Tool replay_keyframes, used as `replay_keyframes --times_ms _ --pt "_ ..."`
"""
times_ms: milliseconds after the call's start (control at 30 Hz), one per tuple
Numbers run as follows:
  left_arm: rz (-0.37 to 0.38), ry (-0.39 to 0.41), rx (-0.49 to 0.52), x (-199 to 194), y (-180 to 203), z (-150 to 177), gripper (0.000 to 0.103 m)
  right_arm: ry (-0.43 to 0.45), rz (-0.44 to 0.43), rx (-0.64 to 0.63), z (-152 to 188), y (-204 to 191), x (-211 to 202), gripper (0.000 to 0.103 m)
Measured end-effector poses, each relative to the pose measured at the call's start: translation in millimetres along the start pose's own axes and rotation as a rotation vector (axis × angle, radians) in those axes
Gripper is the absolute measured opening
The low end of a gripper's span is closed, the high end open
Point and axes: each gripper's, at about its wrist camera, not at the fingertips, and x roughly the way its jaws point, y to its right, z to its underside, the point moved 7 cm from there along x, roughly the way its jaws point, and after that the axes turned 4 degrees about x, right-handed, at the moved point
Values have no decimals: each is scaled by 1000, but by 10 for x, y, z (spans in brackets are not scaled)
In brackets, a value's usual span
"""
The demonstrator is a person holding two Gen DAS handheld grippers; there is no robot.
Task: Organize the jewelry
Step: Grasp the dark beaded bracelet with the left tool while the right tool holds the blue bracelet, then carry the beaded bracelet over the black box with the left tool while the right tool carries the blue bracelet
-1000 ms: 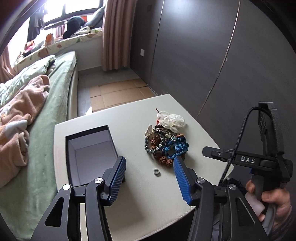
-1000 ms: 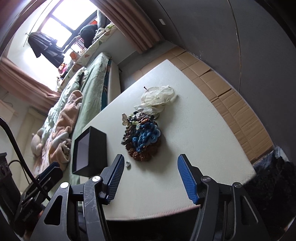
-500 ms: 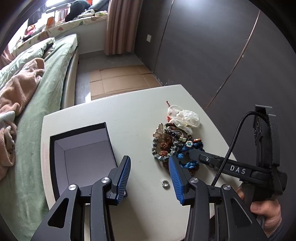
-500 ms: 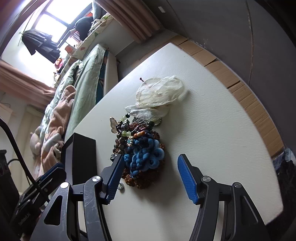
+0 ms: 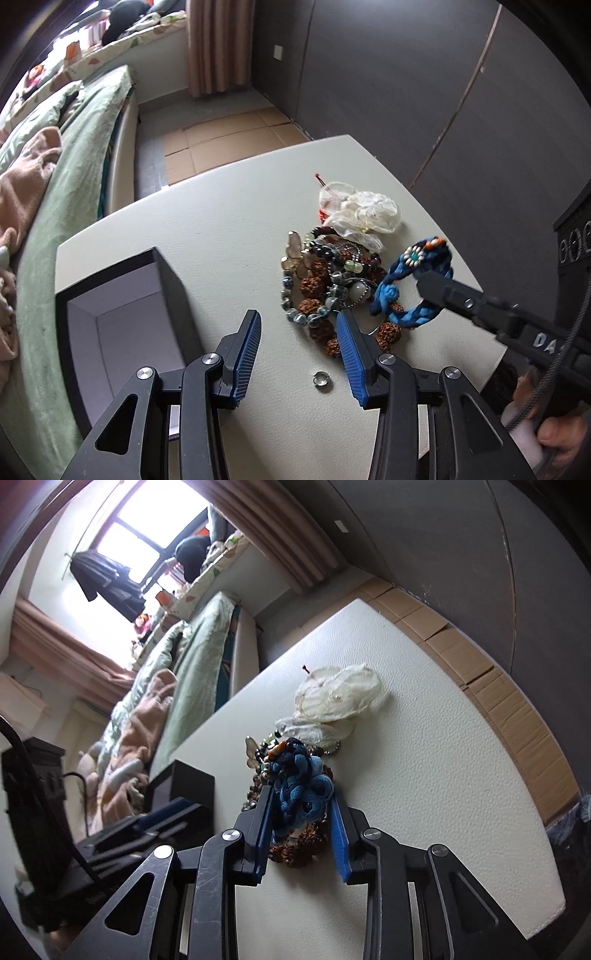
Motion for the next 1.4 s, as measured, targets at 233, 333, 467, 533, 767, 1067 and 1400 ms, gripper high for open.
replay_keyframes --times_ms 233,333,467,533,767,1067,1400 --pt "-17 -27 76 200 166 -58 45 32 -15 49 -63 65 -72 30" --pt "-27 -38 99 285 203 -82 44 38 -15 59 -80 104 -90 30" --pt "-69 -63 129 406 198 -91 22 38 -15 77 -95 140 -88 30" --pt "-79 -58 130 406 181 -100 14 37 -7 77 -86 160 -92 30" --pt "-60 6 111 159 115 -160 11 37 -3 70 -79 181 -94 30" --pt "-18 79 18 -296 -53 -246 11 56 -53 81 -79 96 -123 30" --pt "3 110 -62 -579 -284 -197 11 60 -102 60 -44 -165 -97 30"
